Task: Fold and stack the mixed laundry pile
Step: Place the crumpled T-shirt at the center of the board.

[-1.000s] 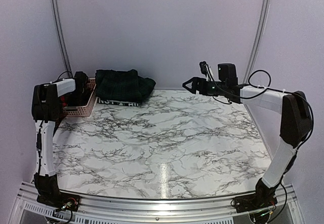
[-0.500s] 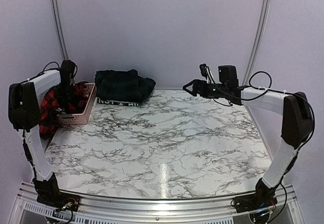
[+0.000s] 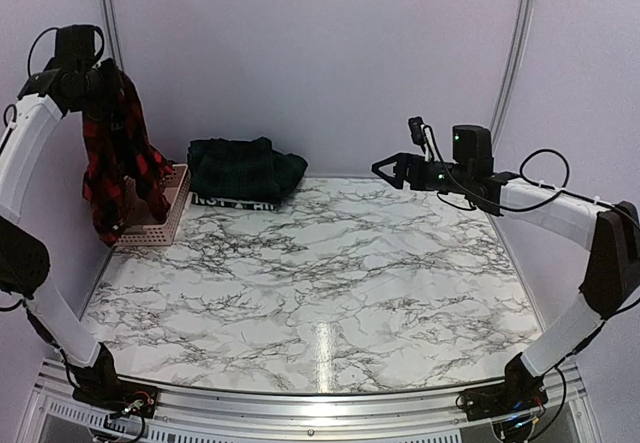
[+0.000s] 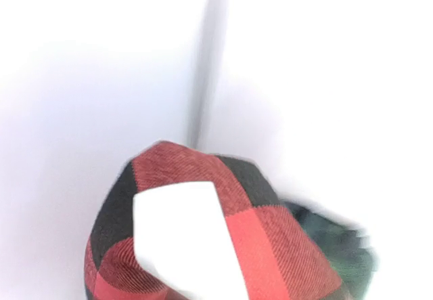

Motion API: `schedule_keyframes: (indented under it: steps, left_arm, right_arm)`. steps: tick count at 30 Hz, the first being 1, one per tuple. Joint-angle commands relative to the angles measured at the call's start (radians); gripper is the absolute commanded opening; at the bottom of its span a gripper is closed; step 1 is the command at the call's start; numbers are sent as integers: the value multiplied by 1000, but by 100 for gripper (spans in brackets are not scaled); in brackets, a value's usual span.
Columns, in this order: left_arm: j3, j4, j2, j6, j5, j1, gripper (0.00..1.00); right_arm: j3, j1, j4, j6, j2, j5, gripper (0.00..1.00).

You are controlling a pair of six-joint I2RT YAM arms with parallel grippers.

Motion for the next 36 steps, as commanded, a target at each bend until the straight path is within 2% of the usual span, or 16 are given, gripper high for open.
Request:
schedule_keyframes:
  steps: [1,5,7,15,20,22,28,30,32,36]
  left_arm:
    - [171,59,-32,-46,170,-82,0]
    - [358,70,0,-83,245,-203,0]
    - [399,112,9,-133,303,-269,0]
    - [406,331,10,-343,471,-468,0]
    - [360,388,17,-440,602,-516,0]
    - [260,388,-22,-433,596,-513,0]
    - [-175,364,-149,-421,579,-487,0]
    - [-270,358,-147,-385,598,-539,0]
    - [-259,361,-119,-318,586,-643,0]
    - [-18,341,45,-156,573,-871,0]
  right_arm:
    - [-1,-4,24,3,-21,-16,95]
    - [7,-5,30,4,-20,-17,95]
    - [6,-5,32,6,-22,-21,95]
    - [-6,-4,25,-3,-50,-8,95]
    - [-11,-7,1,-19,-68,5,95]
    - [-17,-14,-2,-26,-79,-6,95]
    - [-61,-25,-17,-46,-109,-9,95]
    - [-78,-24,-24,-51,-118,-6,95]
    - [-102,-25,-23,-54,-128,-1,95]
    - [-129,-37,-23,-46,-137,-5,95]
